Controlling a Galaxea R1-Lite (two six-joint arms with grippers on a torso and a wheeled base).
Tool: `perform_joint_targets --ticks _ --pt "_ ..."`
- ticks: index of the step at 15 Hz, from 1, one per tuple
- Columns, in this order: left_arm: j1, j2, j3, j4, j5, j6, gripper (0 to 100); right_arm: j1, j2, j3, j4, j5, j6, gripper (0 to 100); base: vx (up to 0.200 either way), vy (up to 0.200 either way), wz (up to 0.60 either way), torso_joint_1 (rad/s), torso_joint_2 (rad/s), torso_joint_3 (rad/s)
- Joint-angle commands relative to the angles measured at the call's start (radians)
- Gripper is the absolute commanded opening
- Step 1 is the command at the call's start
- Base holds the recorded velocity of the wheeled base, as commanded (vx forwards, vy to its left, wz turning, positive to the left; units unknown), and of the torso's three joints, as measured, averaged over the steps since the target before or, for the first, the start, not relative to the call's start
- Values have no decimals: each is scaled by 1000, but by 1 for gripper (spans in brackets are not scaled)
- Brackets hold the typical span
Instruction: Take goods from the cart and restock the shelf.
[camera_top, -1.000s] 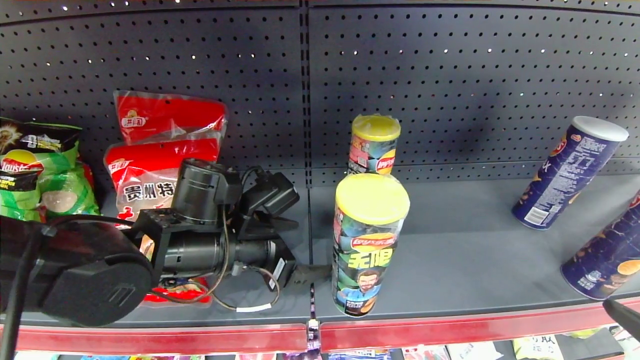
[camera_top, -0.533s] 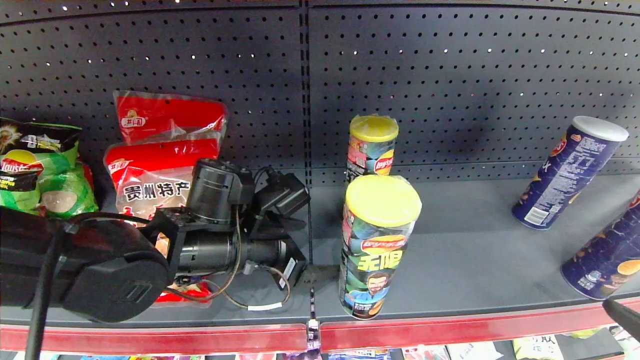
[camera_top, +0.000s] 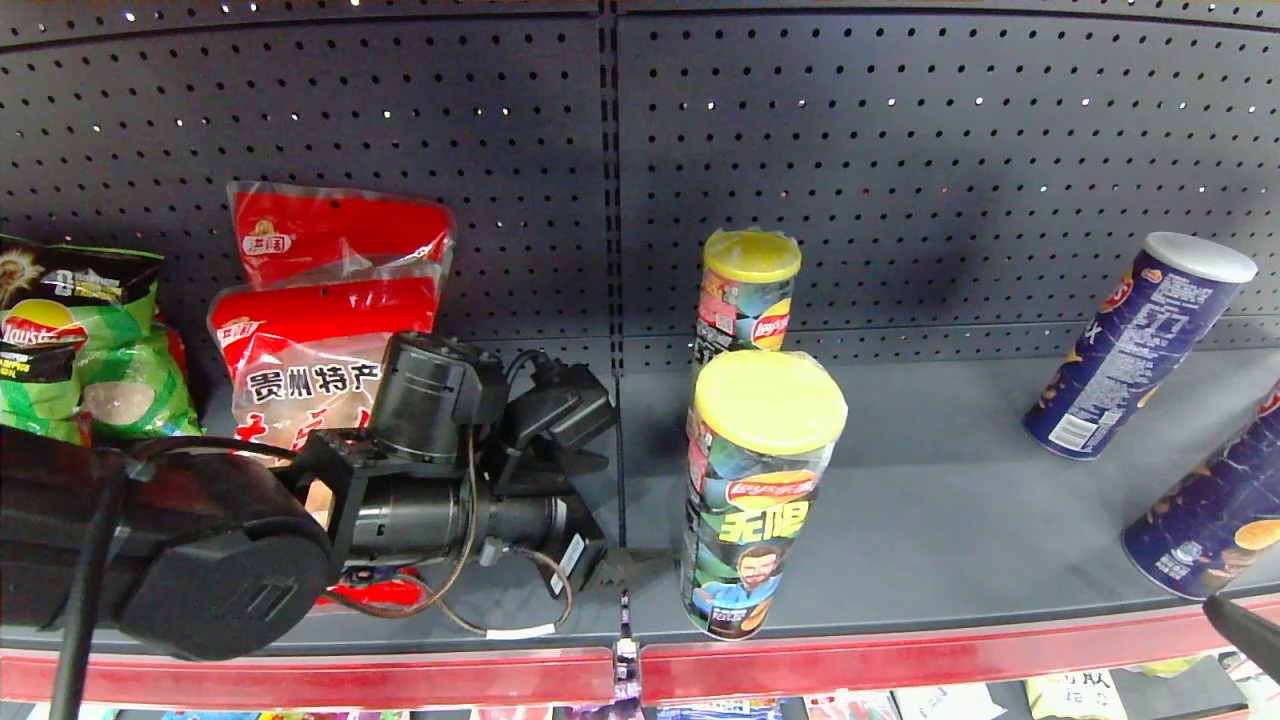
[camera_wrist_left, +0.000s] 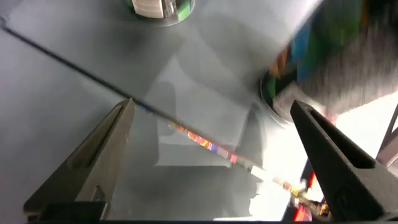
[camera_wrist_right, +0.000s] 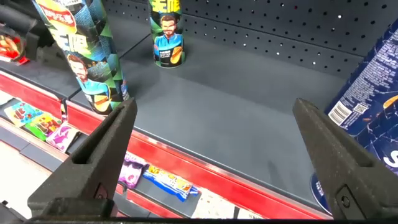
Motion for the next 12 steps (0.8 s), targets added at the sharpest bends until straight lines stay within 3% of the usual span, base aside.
perform_joint_targets --ticks 1,4,12 --pt "4 -18 26 -1 -3 18 100 1 7 -1 -2 0 0 100 0 0 0 0 0 0" --pt "-3 -14 14 -2 -6 34 100 1 8 -2 0 0 0 100 0 0 0 0 0 0" --pt "-19 12 -23 -2 -10 33 100 1 28 -4 -2 0 0 100 0 0 0 0 0 0"
